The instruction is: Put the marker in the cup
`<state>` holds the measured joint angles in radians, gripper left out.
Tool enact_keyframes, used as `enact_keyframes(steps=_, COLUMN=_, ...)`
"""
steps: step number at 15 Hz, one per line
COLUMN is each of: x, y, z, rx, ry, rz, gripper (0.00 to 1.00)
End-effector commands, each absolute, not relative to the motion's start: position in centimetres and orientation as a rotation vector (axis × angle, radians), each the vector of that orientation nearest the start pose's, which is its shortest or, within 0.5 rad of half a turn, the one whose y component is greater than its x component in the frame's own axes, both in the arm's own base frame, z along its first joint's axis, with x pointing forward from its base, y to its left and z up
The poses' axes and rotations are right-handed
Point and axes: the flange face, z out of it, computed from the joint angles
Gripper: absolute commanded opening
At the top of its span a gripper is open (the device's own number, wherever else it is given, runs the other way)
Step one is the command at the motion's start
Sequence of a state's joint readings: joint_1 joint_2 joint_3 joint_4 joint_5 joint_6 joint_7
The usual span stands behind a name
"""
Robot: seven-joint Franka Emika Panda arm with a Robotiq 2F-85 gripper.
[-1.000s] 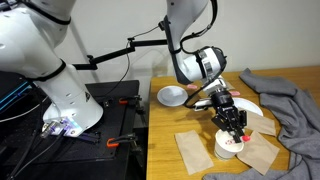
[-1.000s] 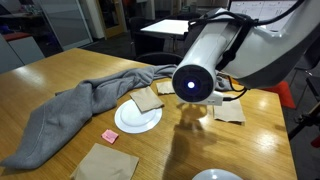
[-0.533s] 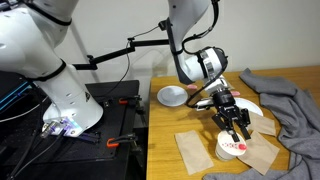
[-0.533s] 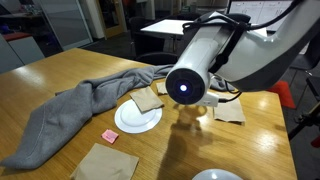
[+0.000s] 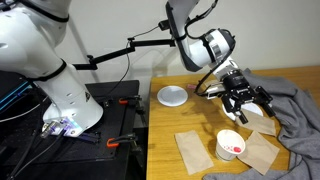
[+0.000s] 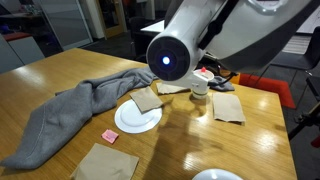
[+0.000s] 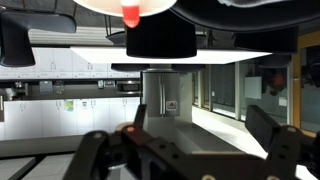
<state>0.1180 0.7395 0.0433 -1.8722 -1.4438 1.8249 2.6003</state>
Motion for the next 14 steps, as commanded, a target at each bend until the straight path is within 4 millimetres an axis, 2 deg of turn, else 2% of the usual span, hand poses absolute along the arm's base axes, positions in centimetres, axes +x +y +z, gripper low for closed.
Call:
enact_keyframes(steps=1, x=57.9, y=2.6, z=17.4, rx=1.534, ry=-1.355, rz=1.208, gripper=1.0)
enact_keyframes(steps=7, x=53.7, y=3.6, z=23.5, rx=1.533, ry=-1.355, rz=1.256, gripper=1.0)
enact_keyframes(steps=14, x=49.6, y=3.2, z=28.7, rx=1.502, ry=-1.374, rz=1.308, gripper=1.0)
